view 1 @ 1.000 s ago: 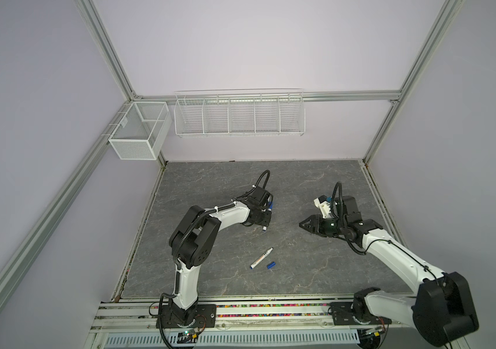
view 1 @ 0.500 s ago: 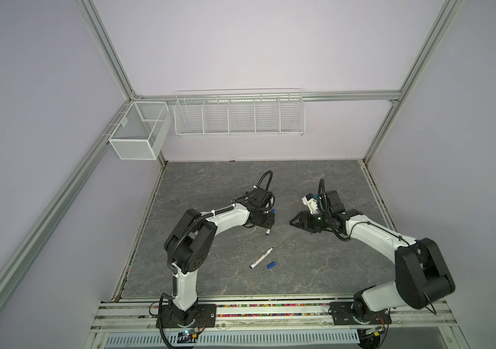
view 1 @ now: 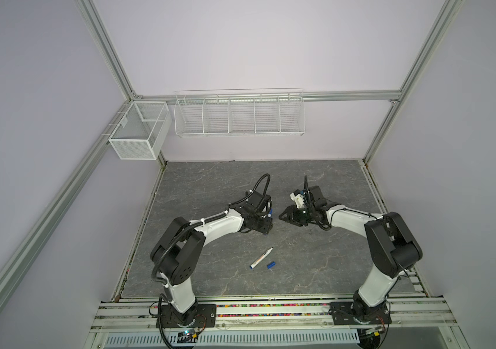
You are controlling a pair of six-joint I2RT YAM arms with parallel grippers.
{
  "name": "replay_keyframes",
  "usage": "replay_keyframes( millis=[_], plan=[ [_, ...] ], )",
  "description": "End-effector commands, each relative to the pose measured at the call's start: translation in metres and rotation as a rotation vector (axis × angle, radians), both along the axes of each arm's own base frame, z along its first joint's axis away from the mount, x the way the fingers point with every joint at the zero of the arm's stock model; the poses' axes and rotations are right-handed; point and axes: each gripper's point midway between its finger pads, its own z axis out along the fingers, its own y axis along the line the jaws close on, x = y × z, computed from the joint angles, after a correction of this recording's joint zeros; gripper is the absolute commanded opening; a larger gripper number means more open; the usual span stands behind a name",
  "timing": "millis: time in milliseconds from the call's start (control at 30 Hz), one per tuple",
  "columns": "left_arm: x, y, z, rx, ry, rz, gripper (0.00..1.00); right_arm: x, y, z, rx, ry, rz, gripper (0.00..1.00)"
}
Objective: Insert the pens into the pen caps
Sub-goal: 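Grasp the last uncapped white marker with the left gripper and lift it upright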
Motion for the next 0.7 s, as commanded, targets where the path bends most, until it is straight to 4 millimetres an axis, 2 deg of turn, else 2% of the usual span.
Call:
replay_keyframes(
  millis=[0,100,200,367,667],
  plan=[
    [-0.034,0.010,0.001,0.072,-0.027,-0.085,0.54,-0.013,-0.011,0.002,-0.033,-0.019,-0.018,0.43],
    [-0.069,0.021,-0.009,0.164,-0.014,-0.150,0.56,-0.031,-0.024,-0.006,-0.072,-0.003,-0.020,0.43],
    [-0.090,0.034,-0.020,0.238,0.011,-0.159,0.58,-0.041,-0.032,-0.004,-0.092,-0.009,-0.018,0.43],
    [-0.098,0.050,-0.029,0.283,0.034,-0.125,0.58,-0.049,-0.041,0.009,-0.115,-0.032,-0.019,0.43],
    [-0.106,0.045,-0.042,0.310,0.107,-0.168,0.50,-0.054,-0.054,0.031,-0.144,-0.088,-0.037,0.43]
  ],
)
